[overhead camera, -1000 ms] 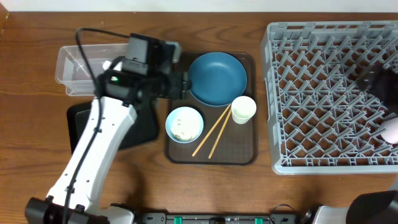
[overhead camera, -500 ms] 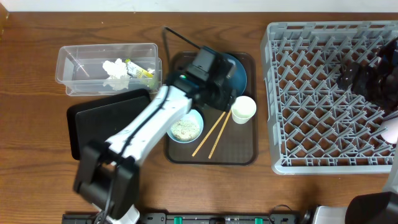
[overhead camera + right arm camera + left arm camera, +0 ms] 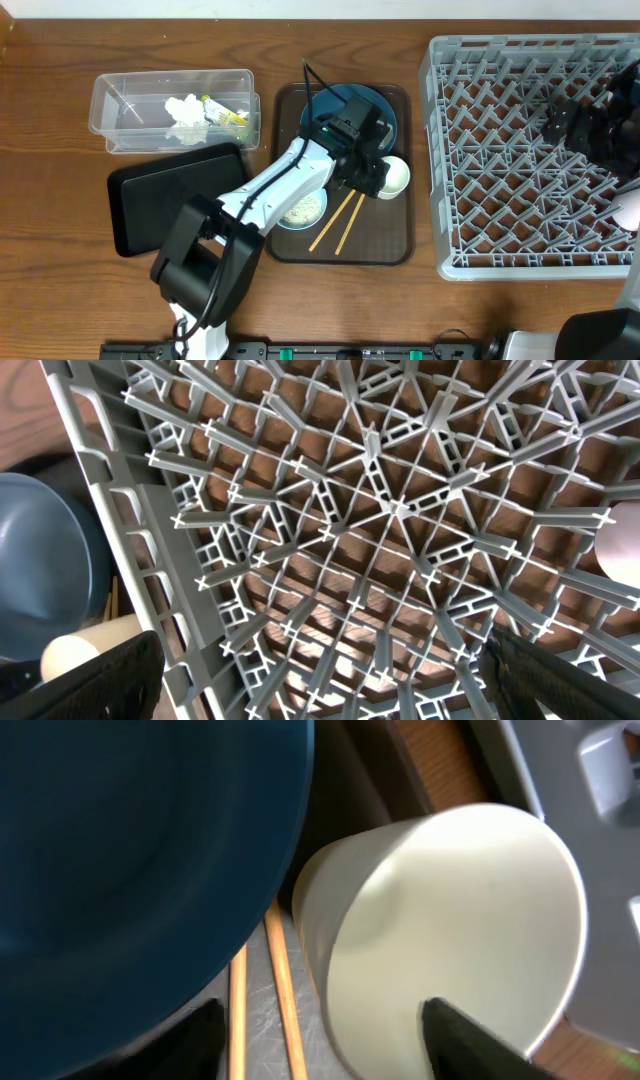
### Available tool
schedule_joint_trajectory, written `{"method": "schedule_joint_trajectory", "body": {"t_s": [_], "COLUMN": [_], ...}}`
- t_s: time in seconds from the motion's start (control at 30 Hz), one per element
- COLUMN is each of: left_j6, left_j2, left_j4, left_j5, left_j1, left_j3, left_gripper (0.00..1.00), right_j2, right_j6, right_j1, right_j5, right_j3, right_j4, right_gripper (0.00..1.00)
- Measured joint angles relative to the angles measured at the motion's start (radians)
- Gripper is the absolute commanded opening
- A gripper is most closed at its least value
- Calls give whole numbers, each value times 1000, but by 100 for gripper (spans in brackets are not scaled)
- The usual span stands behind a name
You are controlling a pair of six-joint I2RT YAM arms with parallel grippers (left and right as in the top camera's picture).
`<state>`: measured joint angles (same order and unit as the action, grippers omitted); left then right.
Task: Sort waste into correct bins and load items into the dishwasher rack
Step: 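Reach left gripper to the white cup and grasp it, then lift the white cup and hand it to the right gripper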
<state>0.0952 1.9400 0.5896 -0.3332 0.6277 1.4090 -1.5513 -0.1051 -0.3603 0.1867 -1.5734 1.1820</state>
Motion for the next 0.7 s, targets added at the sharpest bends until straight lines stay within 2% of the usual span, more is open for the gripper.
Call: {"method": "schedule_joint_trajectory", "body": {"t_s": [0.07, 0.33, 0.43, 0.7], "left_j6": [2, 0, 2, -3], "left_j2": [4, 5, 5, 5], "left_j4": [0, 25, 45, 110], "left_j5": [0, 0, 0, 0], "left_j1": [0, 0, 0, -21], "left_j3": [0, 0, 0, 0], "left_gripper": [38, 19, 6, 6], "right_j2": [0, 0, 0, 0], "right_j6": [1, 3, 3, 3], "right_j1": [0, 0, 0, 0], "right_j5": [0, 0, 0, 0], "right_j3": [0, 0, 0, 0], "right_j4": [0, 0, 0, 0], "right_gripper": [99, 99, 99, 99]}}
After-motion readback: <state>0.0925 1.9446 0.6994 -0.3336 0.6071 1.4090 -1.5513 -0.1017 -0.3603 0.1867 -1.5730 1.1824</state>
